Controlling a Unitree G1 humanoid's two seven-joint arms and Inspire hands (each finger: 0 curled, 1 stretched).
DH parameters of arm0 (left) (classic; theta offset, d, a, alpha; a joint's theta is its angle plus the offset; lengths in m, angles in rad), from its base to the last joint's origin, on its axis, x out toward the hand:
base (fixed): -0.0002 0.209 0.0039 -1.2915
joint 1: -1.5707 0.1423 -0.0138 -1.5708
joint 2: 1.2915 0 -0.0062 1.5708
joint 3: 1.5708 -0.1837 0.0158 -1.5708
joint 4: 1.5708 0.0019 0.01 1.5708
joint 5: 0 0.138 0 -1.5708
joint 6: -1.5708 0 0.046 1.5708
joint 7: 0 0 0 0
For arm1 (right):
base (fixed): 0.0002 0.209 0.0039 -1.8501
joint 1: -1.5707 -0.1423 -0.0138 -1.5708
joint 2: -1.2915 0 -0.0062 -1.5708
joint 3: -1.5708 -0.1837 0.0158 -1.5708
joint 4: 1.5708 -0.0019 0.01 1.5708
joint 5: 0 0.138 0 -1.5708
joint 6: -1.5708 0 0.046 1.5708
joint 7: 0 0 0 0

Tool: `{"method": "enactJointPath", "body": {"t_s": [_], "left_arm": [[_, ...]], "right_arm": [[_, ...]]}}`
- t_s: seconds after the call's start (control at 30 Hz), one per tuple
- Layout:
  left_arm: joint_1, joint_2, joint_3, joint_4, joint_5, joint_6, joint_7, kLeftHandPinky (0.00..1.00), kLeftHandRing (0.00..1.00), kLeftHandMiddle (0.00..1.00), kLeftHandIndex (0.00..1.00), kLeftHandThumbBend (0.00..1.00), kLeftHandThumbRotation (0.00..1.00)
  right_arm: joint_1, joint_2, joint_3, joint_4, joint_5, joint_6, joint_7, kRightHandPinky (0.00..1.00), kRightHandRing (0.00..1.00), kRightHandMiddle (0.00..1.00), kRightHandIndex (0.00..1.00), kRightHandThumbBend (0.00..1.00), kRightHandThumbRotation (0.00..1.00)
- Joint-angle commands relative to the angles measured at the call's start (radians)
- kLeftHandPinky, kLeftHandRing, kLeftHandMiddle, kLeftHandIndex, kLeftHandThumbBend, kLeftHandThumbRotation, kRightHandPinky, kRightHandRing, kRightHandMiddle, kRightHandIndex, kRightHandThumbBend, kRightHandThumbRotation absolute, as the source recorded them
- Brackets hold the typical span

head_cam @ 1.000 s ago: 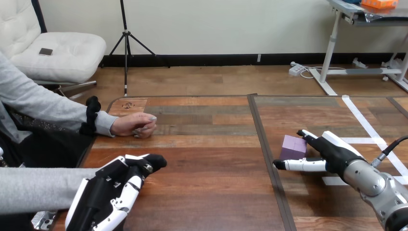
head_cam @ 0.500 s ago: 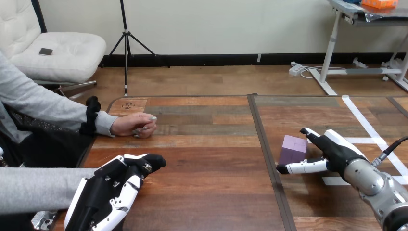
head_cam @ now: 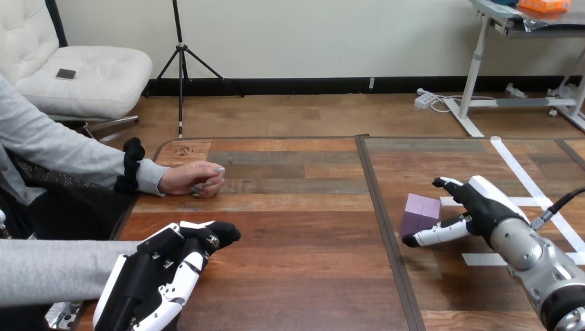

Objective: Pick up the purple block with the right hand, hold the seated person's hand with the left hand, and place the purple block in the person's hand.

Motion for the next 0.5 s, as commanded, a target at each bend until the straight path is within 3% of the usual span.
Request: {"method": "enactJointPath", "body": {"t_s": [0.0,0.23,0.47], "left_arm": [[-0.054,-0.015,0.014,-0.034,-0.012,-0.009,-0.015,0.79,0.69,0.63,0.44,0.00,0.00],[-0.058,-0.013,0.018,-0.021,-0.005,-0.024,-0.029,0.78,0.68,0.62,0.44,0.00,0.00],[-0.060,-0.015,0.021,-0.017,-0.011,-0.019,-0.036,0.74,0.67,0.62,0.45,0.00,0.00]], "right_arm": [[-0.057,0.031,-0.006,-0.009,0.018,0.002,-0.010,0.77,0.91,0.93,0.92,1.00,0.12],[-0.048,0.034,-0.002,-0.012,0.020,-0.028,-0.033,0.74,0.86,0.89,0.87,0.99,0.04],[-0.049,0.037,0.012,-0.008,0.006,-0.024,-0.054,0.69,0.79,0.82,0.82,0.97,0.02]]}}
